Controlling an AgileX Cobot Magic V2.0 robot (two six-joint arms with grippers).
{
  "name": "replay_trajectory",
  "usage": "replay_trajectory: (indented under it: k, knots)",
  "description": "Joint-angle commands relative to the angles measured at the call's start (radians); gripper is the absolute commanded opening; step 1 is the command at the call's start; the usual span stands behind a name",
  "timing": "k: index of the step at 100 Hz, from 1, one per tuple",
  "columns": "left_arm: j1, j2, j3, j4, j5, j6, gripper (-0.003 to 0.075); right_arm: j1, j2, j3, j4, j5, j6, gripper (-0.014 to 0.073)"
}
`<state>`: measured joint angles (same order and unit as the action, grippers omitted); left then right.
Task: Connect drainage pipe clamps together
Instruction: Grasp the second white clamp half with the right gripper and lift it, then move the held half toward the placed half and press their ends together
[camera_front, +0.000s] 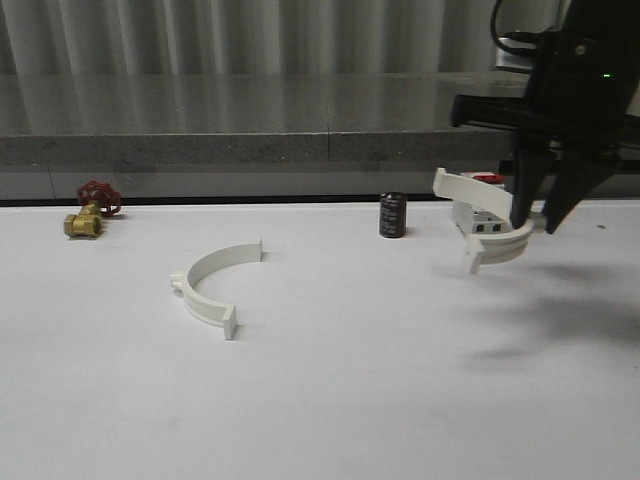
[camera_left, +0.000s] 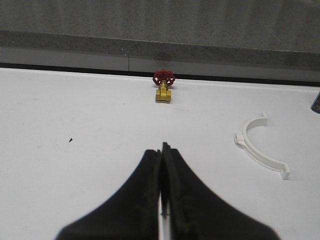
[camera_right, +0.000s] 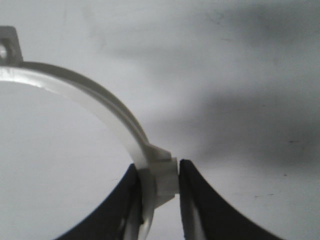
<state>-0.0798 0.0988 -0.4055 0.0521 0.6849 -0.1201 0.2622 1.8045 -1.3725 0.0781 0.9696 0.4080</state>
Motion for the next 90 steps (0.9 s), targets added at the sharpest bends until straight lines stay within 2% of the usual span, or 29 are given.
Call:
replay_trajectory:
  k: [1,14,23,40,61,90]
  knots:
    - [0.002,0.012,-0.024,0.001,-0.072,-0.002,-0.0021,0.039,-0.014,-0.063,0.009,-0.001,0.051,0.0058]
    - [0.002,0.012,-0.024,0.001,-0.072,-0.002,-0.0021,0.106,0.054,-0.137,-0.003,0.011,0.145,0.0058]
    - [0.002,0.012,-0.024,0.001,-0.072,-0.002,-0.0021,0.158,0.102,-0.193,-0.058,0.011,0.245,0.0059]
    - [0.002,0.012,-0.024,0.001,-0.072,-0.002,-0.0021,0.254,0.197,-0.319,-0.142,0.073,0.328,0.0059]
    - [0.002,0.012,-0.024,0.001,-0.072,-0.002,-0.0021,0.314,0.306,-0.454,-0.145,0.083,0.383,0.0059]
    - [0.002,0.012,-0.024,0.001,-0.072,-0.002,-0.0021,0.324,0.381,-0.544,-0.110,0.097,0.383,0.0059]
